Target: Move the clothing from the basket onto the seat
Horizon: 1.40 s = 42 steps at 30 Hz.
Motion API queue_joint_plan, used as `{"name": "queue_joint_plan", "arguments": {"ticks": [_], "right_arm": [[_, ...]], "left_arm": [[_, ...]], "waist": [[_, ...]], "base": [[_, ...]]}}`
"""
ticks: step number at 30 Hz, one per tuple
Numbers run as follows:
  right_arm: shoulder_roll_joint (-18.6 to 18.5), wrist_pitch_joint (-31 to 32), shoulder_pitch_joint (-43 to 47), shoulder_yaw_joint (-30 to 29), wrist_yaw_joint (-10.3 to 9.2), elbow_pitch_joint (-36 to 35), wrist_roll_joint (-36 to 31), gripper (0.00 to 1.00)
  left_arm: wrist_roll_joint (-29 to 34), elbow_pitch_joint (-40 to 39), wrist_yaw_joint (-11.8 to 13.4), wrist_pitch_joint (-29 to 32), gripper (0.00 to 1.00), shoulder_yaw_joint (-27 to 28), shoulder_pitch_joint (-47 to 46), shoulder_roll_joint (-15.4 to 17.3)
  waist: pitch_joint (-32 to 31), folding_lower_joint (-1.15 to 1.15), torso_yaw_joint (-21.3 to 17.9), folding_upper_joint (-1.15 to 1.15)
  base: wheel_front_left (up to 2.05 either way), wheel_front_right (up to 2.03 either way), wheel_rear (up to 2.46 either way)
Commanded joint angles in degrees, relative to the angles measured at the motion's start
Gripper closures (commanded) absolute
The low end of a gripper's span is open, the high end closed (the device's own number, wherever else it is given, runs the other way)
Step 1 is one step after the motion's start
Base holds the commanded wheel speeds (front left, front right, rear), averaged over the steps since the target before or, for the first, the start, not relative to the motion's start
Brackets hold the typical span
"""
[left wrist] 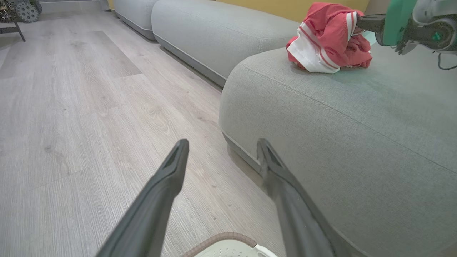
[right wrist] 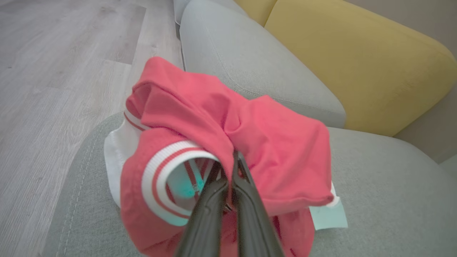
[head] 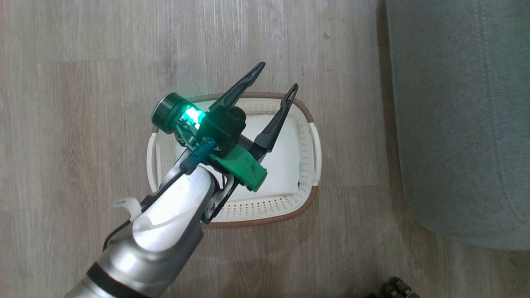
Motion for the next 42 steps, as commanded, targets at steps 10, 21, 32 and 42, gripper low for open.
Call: {"name": "queue_joint_plan", "arguments": {"ticks": [10, 21, 32, 42], "right_arm": [[1.7, -0.5, 5.1, 6.3, -0.02, -6.8, 3.4, 0.0], [1.7, -0.5, 11.1, 14.7, -0.02, -8.2, 10.6, 0.0], [6.0, -0.5, 16.6, 19.7, -0.02, -9.3, 16.6, 0.0], [13.1, -0.5, 30.7, 21.7, -0.02, -18.8, 22.9, 0.0]], "left_arm": [[-3.2, -2.0, 0.5, -1.3, 0.0, 3.1, 0.7, 0.2], [-8.0, -0.7, 3.2, -2.3, 0.0, 9.2, 6.2, -0.6], [-8.2, -1.3, 7.4, -2.4, 0.0, 17.4, 15.9, 1.5], [-7.8, -4.8, 8.9, -2.4, 0.0, 25.1, 28.4, 2.1]], "waist": [[-5.2, -0.01, -2.8, 0.0], [-16.7, -0.01, -3.1, 0.0], [-25.5, -0.01, -0.7, 0.0], [-31.7, -0.01, 2.7, 0.0]], "base": [[0.0, 0.0, 0.0], [0.0, 0.0, 0.0], [0.0, 0.0, 0.0], [0.0, 0.0, 0.0]]}}
